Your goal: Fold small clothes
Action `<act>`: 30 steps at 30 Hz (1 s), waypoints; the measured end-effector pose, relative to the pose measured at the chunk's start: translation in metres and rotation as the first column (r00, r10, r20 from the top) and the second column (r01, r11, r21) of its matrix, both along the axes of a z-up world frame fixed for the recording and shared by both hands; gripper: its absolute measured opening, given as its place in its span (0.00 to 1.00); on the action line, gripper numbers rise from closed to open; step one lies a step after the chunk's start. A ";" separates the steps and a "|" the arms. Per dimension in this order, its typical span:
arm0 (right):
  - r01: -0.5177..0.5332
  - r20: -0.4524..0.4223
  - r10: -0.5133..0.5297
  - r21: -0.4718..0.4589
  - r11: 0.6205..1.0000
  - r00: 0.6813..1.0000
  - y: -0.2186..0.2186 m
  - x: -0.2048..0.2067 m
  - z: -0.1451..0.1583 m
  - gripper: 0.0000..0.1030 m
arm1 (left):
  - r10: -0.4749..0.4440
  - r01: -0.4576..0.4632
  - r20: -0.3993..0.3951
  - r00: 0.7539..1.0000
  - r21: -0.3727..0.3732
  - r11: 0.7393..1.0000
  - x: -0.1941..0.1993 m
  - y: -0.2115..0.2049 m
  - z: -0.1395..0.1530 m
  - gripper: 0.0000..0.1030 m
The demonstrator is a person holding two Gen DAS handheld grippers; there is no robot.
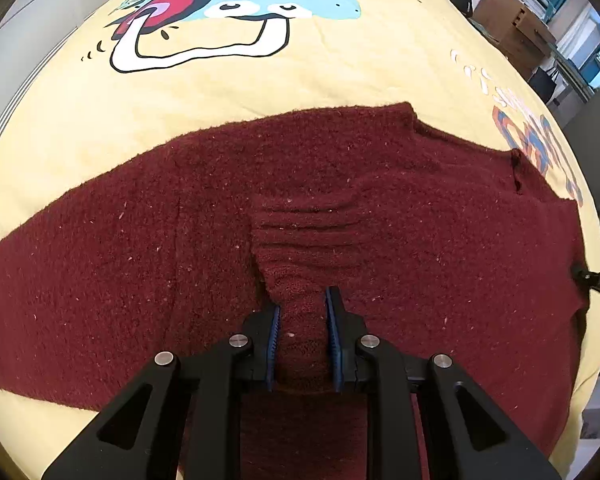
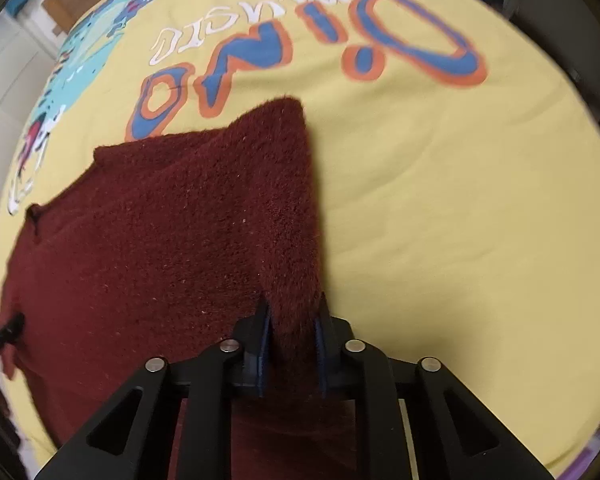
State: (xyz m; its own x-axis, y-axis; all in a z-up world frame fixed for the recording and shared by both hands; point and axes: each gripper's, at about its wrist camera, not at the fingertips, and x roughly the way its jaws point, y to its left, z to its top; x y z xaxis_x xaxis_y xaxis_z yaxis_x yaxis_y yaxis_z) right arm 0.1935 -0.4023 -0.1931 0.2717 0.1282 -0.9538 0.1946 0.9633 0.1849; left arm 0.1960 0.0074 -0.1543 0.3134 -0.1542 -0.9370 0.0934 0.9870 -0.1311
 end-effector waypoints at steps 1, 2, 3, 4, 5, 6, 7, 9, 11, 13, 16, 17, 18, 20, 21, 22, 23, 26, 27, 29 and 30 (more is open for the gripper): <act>0.007 0.007 -0.007 -0.010 1.000 1.000 -0.003 -0.002 0.001 0.16 | 0.002 -0.002 0.001 1.000 -0.001 1.000 0.000 0.000 -0.002 0.17; 0.012 0.002 -0.012 -0.010 1.000 1.000 -0.005 -0.002 -0.001 0.16 | 0.005 -0.005 0.001 1.000 0.000 1.000 -0.001 0.001 -0.004 0.18; 0.011 -0.005 -0.011 -0.012 1.000 1.000 -0.006 -0.002 -0.004 0.16 | 0.007 -0.007 0.001 1.000 0.002 1.000 -0.002 0.002 -0.007 0.18; 0.013 -0.010 -0.013 -0.010 1.000 1.000 -0.007 -0.001 -0.009 0.16 | 0.008 -0.008 0.003 1.000 0.006 1.000 -0.002 0.003 -0.009 0.18; 0.013 -0.016 -0.013 -0.011 1.000 1.000 -0.006 -0.001 -0.013 0.16 | 0.008 -0.008 0.007 1.000 0.012 1.000 -0.003 0.003 -0.010 0.18; 0.012 -0.017 -0.012 -0.020 1.000 1.000 -0.003 0.000 -0.015 0.16 | 0.008 -0.008 0.012 1.000 0.017 1.000 -0.004 0.003 -0.011 0.18; 0.012 -0.018 -0.012 -0.034 0.999 1.000 -0.001 0.001 -0.013 0.17 | 0.006 -0.006 0.019 1.000 0.022 1.000 -0.004 0.003 -0.012 0.20; 0.005 -0.005 -0.006 -0.041 0.999 1.000 0.003 0.001 -0.008 0.19 | -0.004 0.003 0.023 1.000 0.038 0.999 -0.005 0.002 -0.012 0.21; 0.010 0.017 -0.009 -0.042 0.999 1.000 0.007 0.000 0.001 0.23 | -0.004 0.003 0.020 1.000 0.044 0.999 -0.006 0.001 -0.007 0.22; 0.029 0.048 -0.026 -0.057 0.998 0.999 0.007 -0.004 0.013 0.27 | 0.002 -0.004 0.023 1.000 0.067 0.998 -0.006 0.000 -0.001 0.31; 0.029 0.128 -0.016 -0.094 0.995 0.992 0.015 -0.011 0.041 0.54 | 0.011 -0.014 0.031 0.999 0.079 0.997 -0.009 0.001 0.012 0.46; 0.024 0.148 -0.009 -0.099 0.995 0.989 0.018 -0.015 0.048 0.74 | 0.012 -0.014 0.033 0.999 0.072 0.997 -0.010 0.001 0.015 0.59; 0.017 0.173 0.001 -0.103 0.995 0.985 0.021 -0.018 0.057 0.79 | 0.014 -0.017 0.045 0.999 0.062 0.998 -0.012 0.001 0.022 0.66; -0.010 0.222 0.033 -0.103 0.995 0.974 0.032 -0.022 0.074 0.79 | 0.005 -0.010 0.085 0.996 0.053 0.999 -0.015 -0.003 0.034 0.89; -0.025 0.237 0.049 -0.103 0.994 0.970 0.040 -0.023 0.079 0.80 | -0.002 -0.003 0.103 0.995 0.052 0.999 -0.016 -0.007 0.039 0.93; -0.043 0.251 0.068 -0.103 0.994 0.966 0.048 -0.025 0.084 0.81 | -0.007 0.001 0.122 0.993 0.051 0.999 -0.016 -0.012 0.043 0.99; -0.056 0.261 0.082 -0.105 0.993 0.962 0.055 -0.028 0.088 0.83 | -0.016 0.009 0.139 0.990 0.046 0.999 -0.017 -0.018 0.048 0.99; -0.098 0.300 0.133 -0.129 0.987 0.945 0.087 -0.029 0.093 1.00 | -0.034 0.032 0.168 0.985 0.015 0.999 -0.018 -0.035 0.056 0.99; -0.113 0.308 0.151 -0.136 0.984 0.939 0.097 -0.027 0.092 0.99 | -0.038 0.037 0.175 0.984 0.012 0.999 -0.018 -0.041 0.058 0.99; -0.144 0.311 0.185 -0.153 0.978 0.932 0.118 -0.026 0.087 0.99 | -0.050 0.047 0.198 0.979 0.023 0.999 -0.018 -0.054 0.055 0.99; -0.156 0.307 0.199 -0.160 0.975 0.931 0.127 -0.026 0.082 0.99 | -0.056 0.052 0.201 0.978 0.026 0.998 -0.018 -0.059 0.051 0.99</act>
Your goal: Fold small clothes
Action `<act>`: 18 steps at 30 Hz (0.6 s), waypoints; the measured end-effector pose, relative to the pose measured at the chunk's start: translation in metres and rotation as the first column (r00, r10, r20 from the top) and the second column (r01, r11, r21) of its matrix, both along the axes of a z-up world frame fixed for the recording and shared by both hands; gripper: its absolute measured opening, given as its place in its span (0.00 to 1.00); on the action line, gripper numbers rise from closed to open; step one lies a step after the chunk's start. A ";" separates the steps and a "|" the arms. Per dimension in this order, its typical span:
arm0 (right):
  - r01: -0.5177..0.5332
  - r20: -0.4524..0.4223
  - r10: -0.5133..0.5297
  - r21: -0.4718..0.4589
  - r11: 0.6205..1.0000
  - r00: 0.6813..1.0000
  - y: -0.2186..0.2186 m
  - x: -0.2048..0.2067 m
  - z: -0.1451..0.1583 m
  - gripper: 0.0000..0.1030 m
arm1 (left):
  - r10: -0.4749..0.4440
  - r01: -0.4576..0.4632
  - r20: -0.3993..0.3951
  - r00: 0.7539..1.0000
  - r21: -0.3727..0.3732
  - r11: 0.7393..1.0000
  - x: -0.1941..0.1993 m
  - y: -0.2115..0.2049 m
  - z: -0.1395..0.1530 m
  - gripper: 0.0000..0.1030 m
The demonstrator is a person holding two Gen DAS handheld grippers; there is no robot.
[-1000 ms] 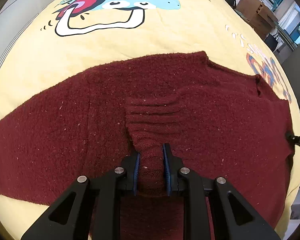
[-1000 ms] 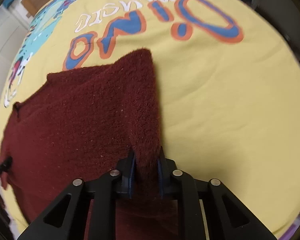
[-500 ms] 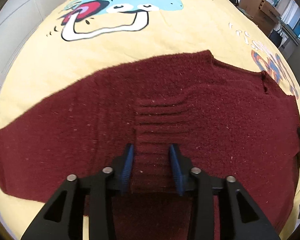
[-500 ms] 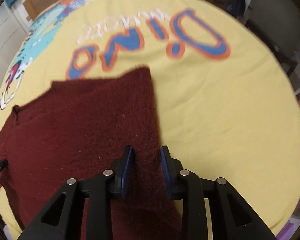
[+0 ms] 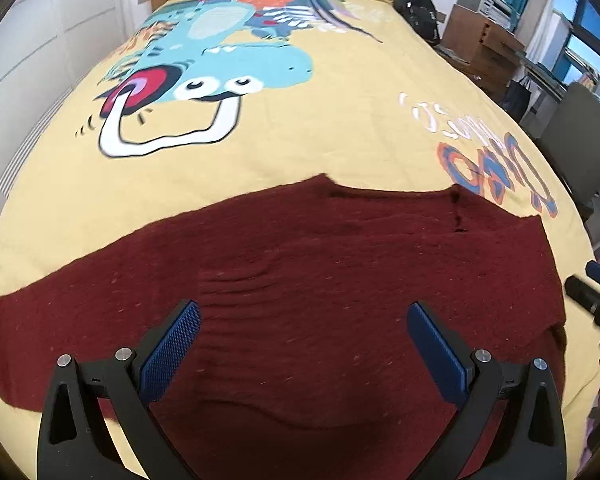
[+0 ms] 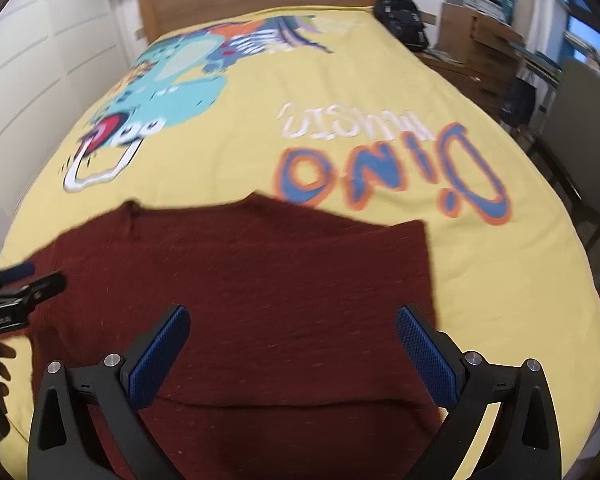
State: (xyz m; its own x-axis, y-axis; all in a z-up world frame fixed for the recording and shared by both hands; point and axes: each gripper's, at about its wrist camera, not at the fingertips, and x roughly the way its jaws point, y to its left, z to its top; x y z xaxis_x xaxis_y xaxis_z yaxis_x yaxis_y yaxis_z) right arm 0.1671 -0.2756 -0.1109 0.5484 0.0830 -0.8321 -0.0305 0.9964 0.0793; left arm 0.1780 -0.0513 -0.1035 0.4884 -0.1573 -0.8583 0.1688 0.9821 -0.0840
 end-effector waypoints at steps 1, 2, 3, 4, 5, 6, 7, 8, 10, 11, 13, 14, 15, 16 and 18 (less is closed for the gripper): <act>-0.008 -0.001 0.008 -0.004 1.000 1.000 0.008 -0.001 -0.003 0.99 | -0.005 0.005 -0.004 1.000 -0.001 1.000 -0.001 -0.005 -0.006 0.99; -0.022 -0.006 0.021 -0.008 1.000 1.000 0.016 -0.002 -0.011 0.99 | -0.012 0.012 -0.015 1.000 -0.002 1.000 -0.001 -0.009 -0.013 0.99; -0.032 -0.015 0.032 -0.016 0.999 0.999 0.022 -0.004 -0.019 0.99 | -0.016 0.016 -0.026 1.000 0.003 1.000 -0.001 -0.012 -0.020 0.99; -0.041 -0.026 0.041 -0.026 0.999 0.999 0.027 -0.006 -0.026 0.99 | -0.013 0.014 -0.044 0.999 0.020 1.000 -0.002 -0.016 -0.030 0.99; -0.049 -0.040 0.047 -0.040 0.998 0.998 0.033 -0.006 -0.037 0.99 | -0.010 0.011 -0.057 0.998 0.030 0.999 0.000 -0.015 -0.038 0.99; -0.050 -0.049 0.047 -0.047 0.998 0.998 0.035 -0.007 -0.044 0.99 | -0.004 0.007 -0.068 0.998 0.037 0.999 0.000 -0.015 -0.045 0.99; -0.049 -0.062 0.046 -0.055 0.997 0.997 0.037 -0.007 -0.053 0.99 | 0.003 0.001 -0.079 0.997 0.048 0.999 -0.001 -0.015 -0.053 0.99; -0.046 -0.079 0.041 -0.063 0.997 0.996 0.037 -0.007 -0.064 0.99 | 0.010 -0.003 -0.091 0.996 0.068 0.998 -0.002 -0.013 -0.061 0.99; -0.038 -0.108 0.030 -0.078 0.996 0.994 0.034 -0.006 -0.080 0.99 | 0.021 -0.011 -0.099 0.995 0.097 0.995 -0.005 -0.008 -0.072 0.99; -0.029 -0.121 0.019 -0.086 0.996 0.993 0.029 -0.006 -0.088 0.99 | 0.015 -0.005 -0.090 0.996 0.107 0.994 -0.007 -0.004 -0.076 0.99; -0.007 -0.115 -0.002 -0.075 0.997 0.993 0.014 -0.008 -0.093 0.99 | 0.005 0.004 -0.083 0.997 0.105 0.994 -0.009 0.003 -0.078 0.99; 0.011 -0.113 -0.019 -0.070 0.997 0.993 0.007 -0.009 -0.094 0.99 | 0.007 0.001 -0.080 0.997 0.101 0.995 -0.009 0.008 -0.079 0.99; 0.031 -0.112 -0.039 -0.065 0.997 0.993 -0.001 -0.010 -0.094 0.99 | 0.019 -0.011 -0.076 0.997 0.101 0.995 -0.010 0.014 -0.078 0.99; 0.051 -0.114 -0.057 -0.057 0.997 0.992 -0.010 -0.011 -0.094 0.99 | 0.032 -0.025 -0.076 0.997 0.102 0.994 -0.010 0.019 -0.080 0.99; 0.079 -0.122 -0.082 -0.028 0.997 0.989 -0.026 -0.012 -0.096 0.99 | 0.060 -0.050 -0.089 0.994 0.104 0.993 -0.009 0.031 -0.085 0.99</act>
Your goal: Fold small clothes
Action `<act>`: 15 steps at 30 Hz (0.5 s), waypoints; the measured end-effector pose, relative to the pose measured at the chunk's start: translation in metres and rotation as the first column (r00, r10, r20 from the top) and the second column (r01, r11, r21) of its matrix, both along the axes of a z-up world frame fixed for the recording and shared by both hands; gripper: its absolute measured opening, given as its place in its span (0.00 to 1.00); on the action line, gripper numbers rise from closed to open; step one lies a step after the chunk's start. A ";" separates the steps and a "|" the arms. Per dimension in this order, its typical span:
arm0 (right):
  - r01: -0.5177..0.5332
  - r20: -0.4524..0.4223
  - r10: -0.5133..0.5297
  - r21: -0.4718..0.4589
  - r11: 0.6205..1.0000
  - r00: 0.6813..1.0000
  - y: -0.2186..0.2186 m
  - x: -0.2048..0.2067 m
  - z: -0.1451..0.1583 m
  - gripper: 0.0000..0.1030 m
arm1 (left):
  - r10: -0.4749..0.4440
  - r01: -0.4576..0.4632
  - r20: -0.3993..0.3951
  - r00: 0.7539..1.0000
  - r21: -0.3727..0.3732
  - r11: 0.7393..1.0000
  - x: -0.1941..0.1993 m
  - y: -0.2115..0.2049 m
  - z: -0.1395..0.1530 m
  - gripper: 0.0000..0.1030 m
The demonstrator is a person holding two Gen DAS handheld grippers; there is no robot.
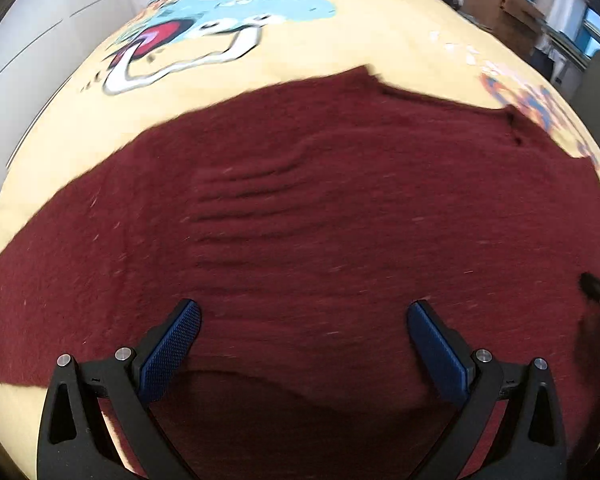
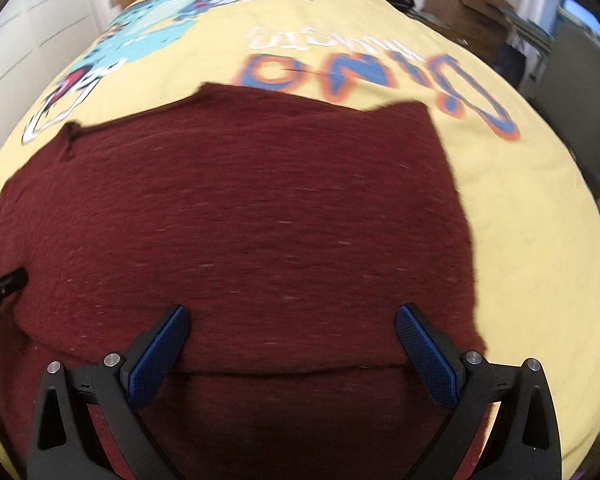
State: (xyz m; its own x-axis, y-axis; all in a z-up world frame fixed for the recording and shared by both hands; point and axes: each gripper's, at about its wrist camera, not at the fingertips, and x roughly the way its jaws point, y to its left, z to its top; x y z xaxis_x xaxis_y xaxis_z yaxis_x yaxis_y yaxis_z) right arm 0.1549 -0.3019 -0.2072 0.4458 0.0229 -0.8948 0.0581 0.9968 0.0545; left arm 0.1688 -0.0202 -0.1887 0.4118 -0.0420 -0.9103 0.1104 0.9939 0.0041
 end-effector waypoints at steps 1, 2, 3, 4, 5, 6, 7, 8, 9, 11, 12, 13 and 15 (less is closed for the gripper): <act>0.008 0.001 -0.008 0.008 1.000 1.000 -0.004 -0.001 -0.001 0.99 | 0.007 -0.008 -0.012 1.000 -0.021 1.000 0.000 0.005 -0.003 0.99; 0.009 0.002 -0.009 0.012 1.000 1.000 -0.005 0.000 -0.002 0.99 | 0.011 -0.011 -0.015 1.000 -0.047 0.999 0.000 0.009 -0.005 0.99; 0.001 0.000 -0.001 0.005 1.000 1.000 -0.003 0.001 -0.004 0.99 | 0.004 -0.005 -0.008 1.000 -0.048 0.999 -0.001 0.010 -0.005 0.99; -0.003 0.002 0.003 -0.005 1.000 1.000 -0.002 0.000 -0.005 0.99 | -0.004 0.004 -0.006 1.000 -0.039 0.999 -0.001 0.009 -0.005 1.00; 0.001 0.008 0.000 -0.010 1.000 1.000 -0.001 0.000 -0.007 0.99 | -0.011 0.011 -0.005 1.000 -0.027 1.000 -0.002 0.007 -0.005 0.99; 0.009 0.014 -0.009 -0.006 1.000 1.000 -0.002 0.000 -0.008 0.99 | -0.010 0.010 -0.006 1.000 -0.022 1.000 -0.001 0.007 -0.005 0.99; 0.019 0.021 -0.019 -0.001 1.000 1.000 -0.002 -0.001 -0.009 0.99 | -0.006 0.006 -0.010 1.000 -0.025 1.000 -0.001 0.007 -0.005 0.99; 0.022 0.028 -0.022 0.001 1.000 0.999 -0.002 -0.003 -0.010 0.99 | -0.002 0.002 -0.014 1.000 -0.029 1.000 0.000 0.007 -0.006 0.99; 0.021 0.037 -0.021 -0.002 1.000 0.999 -0.001 -0.006 -0.010 0.99 | -0.001 0.001 -0.016 1.000 -0.030 1.000 0.001 0.008 -0.006 0.99; 0.018 0.053 -0.017 -0.004 1.000 0.998 0.000 -0.009 -0.010 0.99 | 0.000 0.000 -0.014 1.000 -0.031 1.000 0.000 0.009 -0.006 0.99; 0.017 0.057 -0.016 -0.003 1.000 0.998 0.001 -0.010 -0.010 0.99 | -0.001 0.000 -0.010 1.000 -0.030 1.000 0.000 0.010 -0.006 0.99; 0.015 0.058 -0.015 -0.003 1.000 0.998 0.001 -0.010 -0.009 0.99 | -0.002 0.002 -0.007 1.000 -0.028 1.000 0.000 0.009 -0.006 0.99; 0.009 0.044 -0.009 -0.006 1.000 0.999 0.002 -0.008 -0.008 0.99 | -0.007 0.006 -0.011 1.000 -0.026 1.000 -0.001 0.009 -0.006 0.99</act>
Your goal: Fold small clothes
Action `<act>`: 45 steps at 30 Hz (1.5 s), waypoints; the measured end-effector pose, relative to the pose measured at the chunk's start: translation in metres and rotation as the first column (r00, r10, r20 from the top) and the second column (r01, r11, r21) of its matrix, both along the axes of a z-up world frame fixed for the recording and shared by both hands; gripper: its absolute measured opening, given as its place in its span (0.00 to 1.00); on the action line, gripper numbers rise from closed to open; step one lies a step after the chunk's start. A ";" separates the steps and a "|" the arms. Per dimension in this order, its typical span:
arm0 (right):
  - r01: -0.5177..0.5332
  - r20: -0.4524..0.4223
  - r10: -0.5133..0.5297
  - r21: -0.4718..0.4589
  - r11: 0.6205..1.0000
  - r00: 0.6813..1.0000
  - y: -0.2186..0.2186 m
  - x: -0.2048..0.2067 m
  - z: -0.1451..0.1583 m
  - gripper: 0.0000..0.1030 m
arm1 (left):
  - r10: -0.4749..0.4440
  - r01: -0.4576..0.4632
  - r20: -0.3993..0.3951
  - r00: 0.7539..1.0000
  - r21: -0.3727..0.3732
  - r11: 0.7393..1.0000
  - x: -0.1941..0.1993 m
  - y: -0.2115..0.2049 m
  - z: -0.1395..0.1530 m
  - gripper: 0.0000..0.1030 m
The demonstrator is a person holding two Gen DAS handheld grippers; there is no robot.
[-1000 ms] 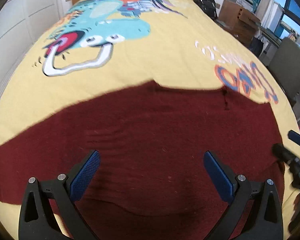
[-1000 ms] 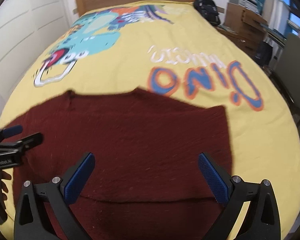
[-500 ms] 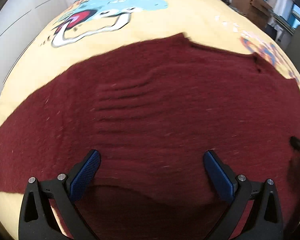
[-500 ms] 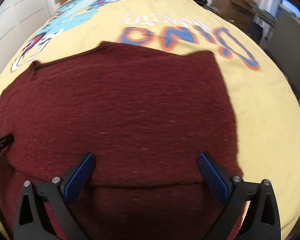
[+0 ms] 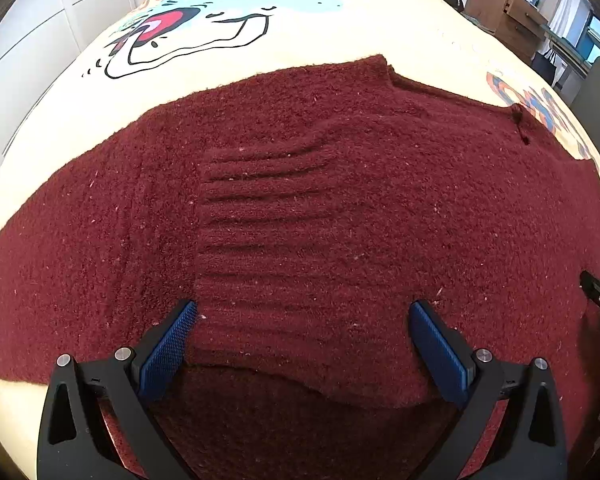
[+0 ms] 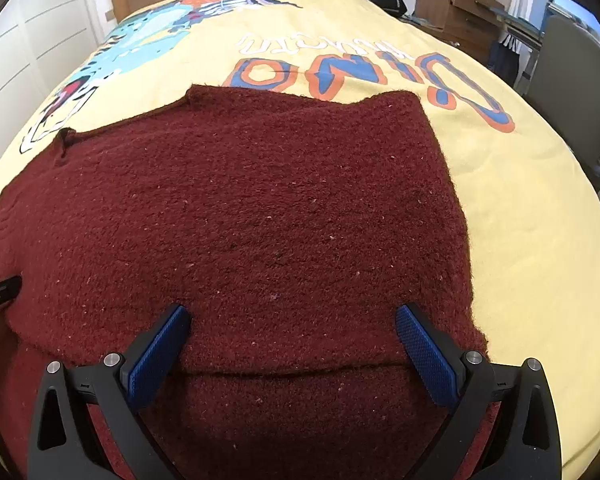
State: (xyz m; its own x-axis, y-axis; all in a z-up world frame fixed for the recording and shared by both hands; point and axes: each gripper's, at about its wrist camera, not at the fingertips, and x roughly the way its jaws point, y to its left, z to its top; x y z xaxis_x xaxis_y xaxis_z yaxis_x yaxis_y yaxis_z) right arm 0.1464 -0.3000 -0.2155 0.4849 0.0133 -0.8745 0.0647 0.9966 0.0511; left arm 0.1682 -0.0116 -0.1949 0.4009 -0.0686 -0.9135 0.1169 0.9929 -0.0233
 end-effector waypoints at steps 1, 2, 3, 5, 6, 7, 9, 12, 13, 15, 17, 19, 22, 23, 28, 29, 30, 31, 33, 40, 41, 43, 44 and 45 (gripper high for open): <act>-0.004 -0.011 0.004 0.000 1.000 1.000 0.001 0.001 0.003 0.99 | -0.006 0.006 -0.006 1.000 -0.001 1.000 0.001 0.000 0.001 0.99; -0.011 -0.026 0.011 -0.001 1.000 1.000 0.002 0.000 0.007 0.99 | -0.015 0.015 -0.023 1.000 -0.002 1.000 0.002 0.000 0.002 0.99; -0.015 -0.034 0.015 -0.003 1.000 0.999 0.003 -0.001 0.012 0.99 | -0.020 0.020 -0.051 0.998 -0.004 1.000 0.007 0.001 0.003 0.99; -0.019 -0.046 0.019 -0.011 1.000 0.999 0.007 -0.006 0.024 0.99 | -0.011 0.009 -0.095 0.995 -0.017 1.000 0.009 0.004 0.010 0.99; -0.024 -0.049 0.023 -0.012 1.000 0.999 0.008 -0.010 0.030 0.99 | 0.000 -0.002 -0.098 0.995 -0.025 1.000 0.008 0.006 0.014 0.99; -0.030 -0.050 0.029 -0.009 1.000 0.998 0.010 -0.014 0.037 0.99 | 0.010 -0.013 -0.094 0.996 -0.037 0.999 0.006 0.009 0.019 0.99; -0.035 -0.050 0.035 -0.001 0.999 0.998 0.013 -0.023 0.048 0.99 | 0.035 -0.040 -0.071 0.997 -0.069 0.997 -0.002 0.019 0.032 0.99; -0.041 -0.046 0.041 0.005 0.999 0.998 0.017 -0.037 0.062 0.99 | 0.090 -0.092 -0.031 0.995 -0.082 0.992 -0.015 0.042 0.051 0.99; -0.041 -0.043 0.041 0.004 0.999 0.998 0.018 -0.042 0.066 0.99 | 0.106 -0.107 -0.022 0.994 -0.088 0.990 -0.019 0.051 0.056 0.99; -0.030 -0.031 0.030 0.011 1.000 0.999 0.021 -0.054 0.072 0.99 | 0.146 -0.146 -0.014 0.989 -0.106 0.984 -0.029 0.074 0.065 0.99; -0.011 -0.022 0.012 0.014 1.000 1.000 0.023 -0.063 0.075 0.99 | 0.194 -0.195 -0.016 0.981 -0.119 0.974 -0.043 0.094 0.072 0.99; -0.002 -0.021 0.003 0.015 1.000 1.000 0.027 -0.071 0.076 0.99 | 0.236 -0.235 -0.006 0.972 -0.118 0.965 -0.054 0.114 0.077 0.99; -0.007 -0.021 0.008 0.023 1.000 1.000 0.031 -0.079 0.078 0.99 | 0.339 -0.335 0.033 0.940 -0.092 0.938 -0.071 0.156 0.083 0.99; -0.017 -0.024 0.017 0.020 1.000 1.000 0.033 -0.082 0.078 0.99 | 0.373 -0.369 0.032 0.927 -0.093 0.925 -0.074 0.172 0.084 0.99; -0.042 -0.040 0.042 -0.006 0.999 0.998 0.039 -0.090 0.080 0.99 | 0.567 -0.562 -0.010 0.824 -0.140 0.815 -0.097 0.251 0.082 0.99; -0.040 -0.041 0.040 -0.012 0.999 0.998 0.039 -0.092 0.081 0.99 | 0.616 -0.611 -0.021 0.787 -0.159 0.775 -0.101 0.271 0.082 0.99; -0.038 -0.042 0.037 -0.016 0.999 0.998 0.038 -0.093 0.082 0.99 | 0.652 -0.645 -0.028 0.757 -0.186 0.741 -0.104 0.287 0.080 0.99; -0.034 -0.043 0.033 -0.018 0.999 0.999 0.038 -0.093 0.082 0.99 | 0.688 -0.678 -0.041 0.725 -0.219 0.701 -0.105 0.303 0.078 0.99; -0.029 -0.047 0.028 -0.021 0.999 0.998 0.037 -0.093 0.083 0.99 | 0.740 -0.732 -0.081 0.667 -0.257 0.631 -0.108 0.328 0.071 0.99; -0.011 -0.059 0.008 -0.045 0.999 0.998 0.029 -0.090 0.083 0.99 | 0.842 -0.838 -0.134 0.523 -0.260 0.480 -0.101 0.388 0.047 0.99; -0.008 -0.060 0.005 -0.047 0.999 0.998 0.027 -0.090 0.082 0.99 | 0.850 -0.847 -0.138 0.508 -0.259 0.464 -0.106 0.395 0.045 0.99; 0.000 -0.063 -0.004 -0.049 0.999 0.998 0.025 -0.088 0.082 0.99 | 0.864 -0.864 -0.149 0.480 -0.249 0.437 -0.103 0.407 0.037 0.99; 0.004 -0.065 -0.007 -0.049 0.999 0.998 0.023 -0.087 0.080 0.99 | 0.872 -0.872 -0.155 0.465 -0.248 0.421 -0.109 0.412 0.034 0.98; 0.006 -0.067 -0.009 -0.049 0.999 0.998 0.023 -0.087 0.080 0.99 | 0.873 -0.875 -0.159 0.461 -0.247 0.417 -0.108 0.414 0.031 0.98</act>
State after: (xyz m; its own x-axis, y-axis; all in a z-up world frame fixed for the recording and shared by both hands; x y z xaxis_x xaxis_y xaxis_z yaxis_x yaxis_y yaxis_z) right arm 0.0599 -0.2771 -0.1359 0.4250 -0.0337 -0.9046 0.0738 0.9973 -0.0025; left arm 0.0603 0.4028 -0.1643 0.3811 0.0905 -0.9201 -0.8111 0.5103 -0.2858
